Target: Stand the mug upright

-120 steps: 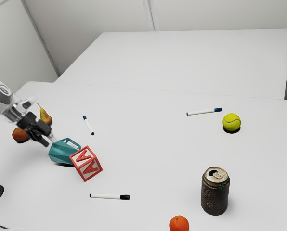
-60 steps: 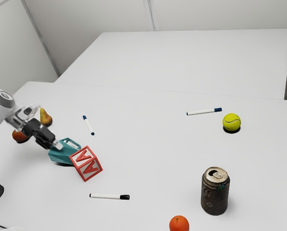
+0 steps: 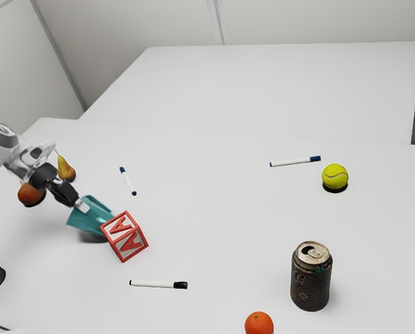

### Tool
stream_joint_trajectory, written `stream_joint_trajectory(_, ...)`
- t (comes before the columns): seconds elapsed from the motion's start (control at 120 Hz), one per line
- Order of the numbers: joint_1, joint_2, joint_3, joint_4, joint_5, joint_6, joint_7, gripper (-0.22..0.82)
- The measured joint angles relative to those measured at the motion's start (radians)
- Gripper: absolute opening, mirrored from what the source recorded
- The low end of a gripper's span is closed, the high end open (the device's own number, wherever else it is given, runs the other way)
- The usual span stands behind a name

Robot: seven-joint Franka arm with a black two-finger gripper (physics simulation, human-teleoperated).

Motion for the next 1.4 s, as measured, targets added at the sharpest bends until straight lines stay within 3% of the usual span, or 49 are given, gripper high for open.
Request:
stream_joint_trajectory(0.15,-0.008,-0.089,-0.033,-0.013,0.015,0.029,0.003,-0.17)
stream_joint_trajectory(0.342,-0.016,-0.151,-0.149,-0.013,0.109,0.152,0.001,-0.17)
stream_joint_trajectory(0.742,-0.090,-0.156,-0.333,-0.014,0.402,0.384,-0.157,-0.18)
stream_joint_trajectory(0.992,-0.190,-0.162,-0.348,-0.069,0.597,0.452,-0.343,-0.18)
stream_joint_trajectory(1.4,-0.215,-0.170,-0.378,-0.161,0.672,0.569,-0.567,-0.18)
